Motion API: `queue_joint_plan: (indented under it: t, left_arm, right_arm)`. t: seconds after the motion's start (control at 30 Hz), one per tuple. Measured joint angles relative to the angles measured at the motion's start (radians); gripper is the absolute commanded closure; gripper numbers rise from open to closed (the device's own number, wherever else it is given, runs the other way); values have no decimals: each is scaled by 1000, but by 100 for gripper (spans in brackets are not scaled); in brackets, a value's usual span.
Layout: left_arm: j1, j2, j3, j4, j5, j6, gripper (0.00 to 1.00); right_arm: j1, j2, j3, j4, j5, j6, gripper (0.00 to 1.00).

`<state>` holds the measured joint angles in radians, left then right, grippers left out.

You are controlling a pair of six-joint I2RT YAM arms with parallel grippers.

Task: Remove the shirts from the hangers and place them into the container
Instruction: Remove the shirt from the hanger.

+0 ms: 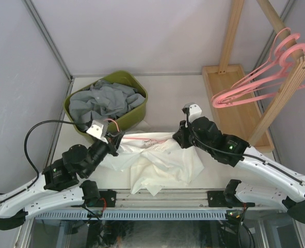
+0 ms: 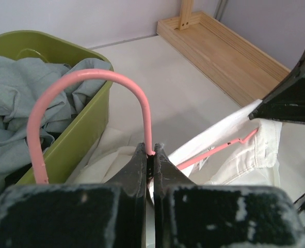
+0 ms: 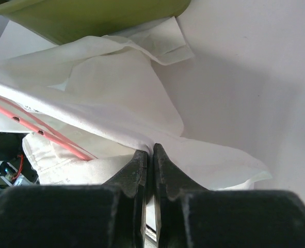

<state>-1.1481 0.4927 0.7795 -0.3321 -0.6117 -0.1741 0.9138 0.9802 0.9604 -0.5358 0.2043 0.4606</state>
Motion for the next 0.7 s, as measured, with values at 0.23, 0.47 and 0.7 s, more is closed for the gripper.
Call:
queue_joint_plan:
  t: [0.23,0.47,0.7]
  left_arm:
    - [-2,-4,-4,2,-112,-53,100]
    - [-2,2,-4,24,-163,-101,100]
    - [-5,-10,-16,6,-156,-103,100]
  right_arm:
    - [-8,-75,-29,45,-140,-6,100]
    - [-18,-170,-82,87,-257,-7,100]
    - [-19,-72,-82,35,-159,-8,100]
